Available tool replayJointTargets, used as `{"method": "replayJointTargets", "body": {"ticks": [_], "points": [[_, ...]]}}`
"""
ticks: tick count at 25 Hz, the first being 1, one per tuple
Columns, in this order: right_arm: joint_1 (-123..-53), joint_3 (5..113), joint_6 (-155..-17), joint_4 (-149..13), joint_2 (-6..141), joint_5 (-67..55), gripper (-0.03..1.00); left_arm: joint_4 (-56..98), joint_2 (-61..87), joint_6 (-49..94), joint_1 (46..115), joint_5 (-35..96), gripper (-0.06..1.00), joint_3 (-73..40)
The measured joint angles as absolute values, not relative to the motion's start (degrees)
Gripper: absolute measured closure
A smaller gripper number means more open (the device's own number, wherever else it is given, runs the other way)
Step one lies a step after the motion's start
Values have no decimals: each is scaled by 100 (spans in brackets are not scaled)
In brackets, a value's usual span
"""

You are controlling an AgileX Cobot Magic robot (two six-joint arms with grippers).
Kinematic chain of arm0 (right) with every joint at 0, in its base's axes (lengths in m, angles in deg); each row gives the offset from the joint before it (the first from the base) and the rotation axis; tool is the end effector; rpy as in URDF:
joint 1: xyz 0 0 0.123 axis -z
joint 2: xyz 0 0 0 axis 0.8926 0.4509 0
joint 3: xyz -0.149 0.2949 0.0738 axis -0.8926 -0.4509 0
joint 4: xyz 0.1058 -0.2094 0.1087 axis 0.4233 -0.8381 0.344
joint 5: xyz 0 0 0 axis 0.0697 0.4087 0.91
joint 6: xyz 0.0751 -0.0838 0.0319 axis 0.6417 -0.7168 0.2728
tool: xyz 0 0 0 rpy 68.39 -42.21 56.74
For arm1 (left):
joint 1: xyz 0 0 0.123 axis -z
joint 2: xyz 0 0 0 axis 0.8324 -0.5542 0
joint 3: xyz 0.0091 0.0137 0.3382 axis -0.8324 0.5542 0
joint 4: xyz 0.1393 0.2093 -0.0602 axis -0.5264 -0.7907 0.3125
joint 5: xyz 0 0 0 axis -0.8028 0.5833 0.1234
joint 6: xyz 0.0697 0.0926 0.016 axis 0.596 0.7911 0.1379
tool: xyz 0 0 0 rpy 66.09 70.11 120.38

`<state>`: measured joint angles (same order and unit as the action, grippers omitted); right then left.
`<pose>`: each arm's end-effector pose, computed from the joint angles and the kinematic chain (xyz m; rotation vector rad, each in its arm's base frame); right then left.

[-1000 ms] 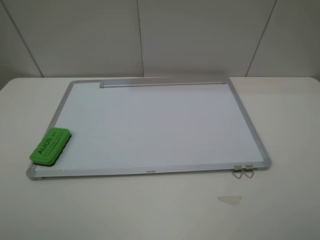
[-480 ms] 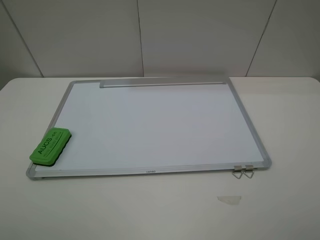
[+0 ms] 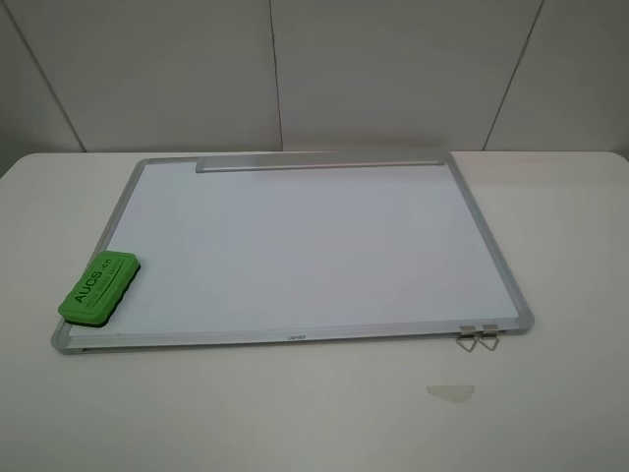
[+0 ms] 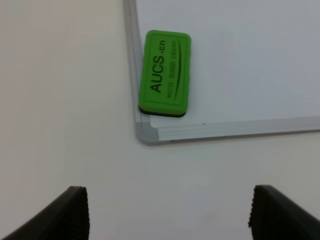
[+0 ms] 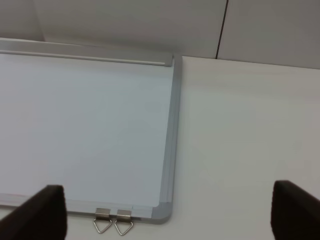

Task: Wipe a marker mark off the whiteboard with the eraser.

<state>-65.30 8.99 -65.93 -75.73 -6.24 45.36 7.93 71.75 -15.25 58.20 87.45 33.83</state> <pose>-0.0326 -0.0012 0.2776 -0.0839 2.0042 -0.0067 0.0069 -0.0010 0.2741 -0.0459 2.2937 -0.0639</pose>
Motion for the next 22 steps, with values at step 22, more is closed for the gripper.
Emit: {"method": "replayJointTargets", "body": {"ticks": [22], "points": [[-6530, 899, -6593, -7573, -624, 4536, 15, 902, 8655, -1372, 5632, 8715, 27, 3411]]}}
